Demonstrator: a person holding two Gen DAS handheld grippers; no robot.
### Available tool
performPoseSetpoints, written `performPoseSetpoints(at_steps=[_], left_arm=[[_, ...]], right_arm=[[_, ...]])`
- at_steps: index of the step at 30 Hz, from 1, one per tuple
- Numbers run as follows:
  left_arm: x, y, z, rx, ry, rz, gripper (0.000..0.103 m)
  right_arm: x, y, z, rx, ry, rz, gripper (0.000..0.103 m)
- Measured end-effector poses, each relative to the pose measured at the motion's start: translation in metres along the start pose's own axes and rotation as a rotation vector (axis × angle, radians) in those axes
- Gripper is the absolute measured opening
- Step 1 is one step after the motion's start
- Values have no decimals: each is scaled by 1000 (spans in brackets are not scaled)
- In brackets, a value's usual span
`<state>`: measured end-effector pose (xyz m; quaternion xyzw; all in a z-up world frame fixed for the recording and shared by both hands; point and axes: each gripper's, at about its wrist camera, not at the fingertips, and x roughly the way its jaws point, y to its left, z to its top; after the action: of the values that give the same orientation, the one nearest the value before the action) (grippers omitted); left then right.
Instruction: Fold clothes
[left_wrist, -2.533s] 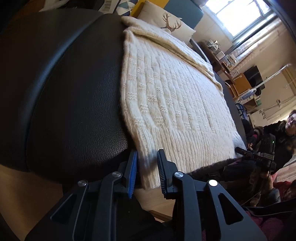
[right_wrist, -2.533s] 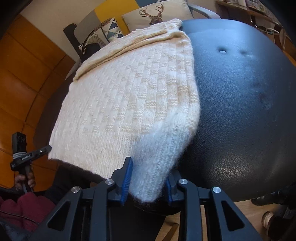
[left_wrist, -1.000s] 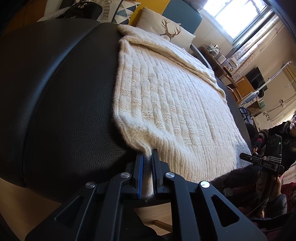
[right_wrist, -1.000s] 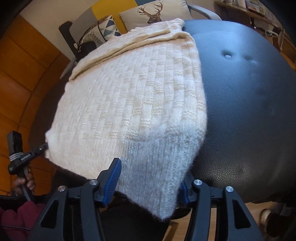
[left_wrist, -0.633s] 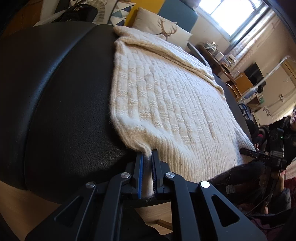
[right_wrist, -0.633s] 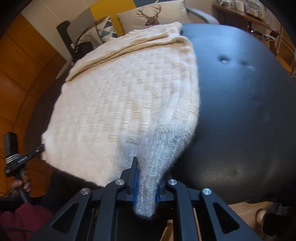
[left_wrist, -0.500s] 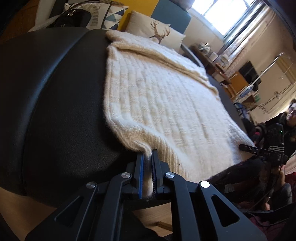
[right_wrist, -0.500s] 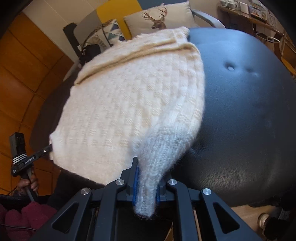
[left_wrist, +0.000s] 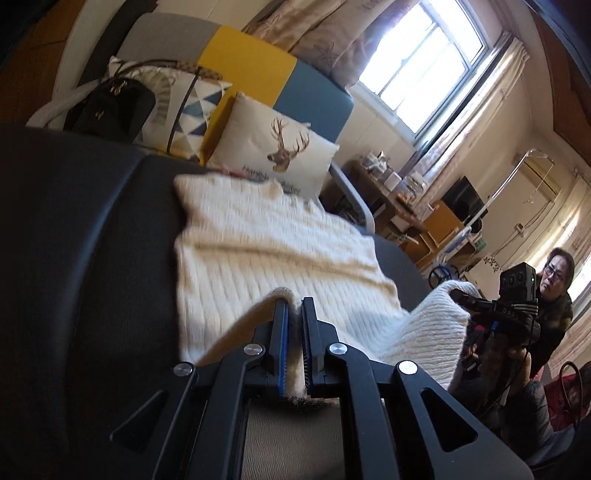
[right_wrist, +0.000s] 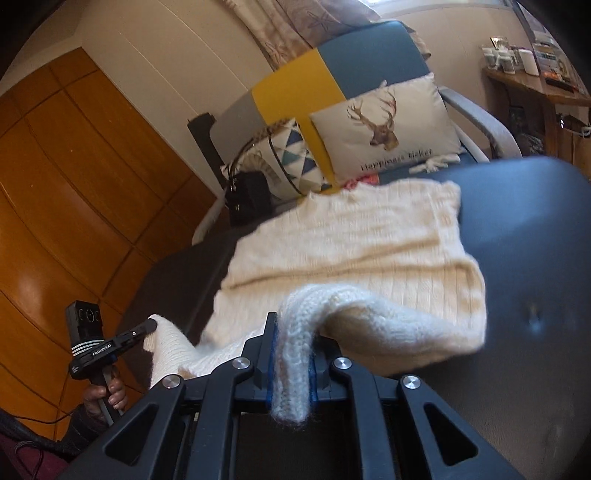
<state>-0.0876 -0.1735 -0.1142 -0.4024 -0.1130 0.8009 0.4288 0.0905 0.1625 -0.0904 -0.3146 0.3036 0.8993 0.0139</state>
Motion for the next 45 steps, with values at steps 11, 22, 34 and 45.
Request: performPoseSetpoints(at_steps=[11, 22, 34, 45], left_arm=[[59, 15, 126, 29, -137, 22, 1], [98, 72, 109, -23, 74, 112, 3], [133, 75, 53, 146, 267, 151, 29], [153, 68, 51, 234, 250, 188, 4]], right_arm=[[62, -32, 112, 17, -38, -16, 11], [124, -72, 107, 67, 72, -102, 11], [113, -66, 74, 46, 125, -127, 11], [122, -62, 75, 11, 139, -204, 11]])
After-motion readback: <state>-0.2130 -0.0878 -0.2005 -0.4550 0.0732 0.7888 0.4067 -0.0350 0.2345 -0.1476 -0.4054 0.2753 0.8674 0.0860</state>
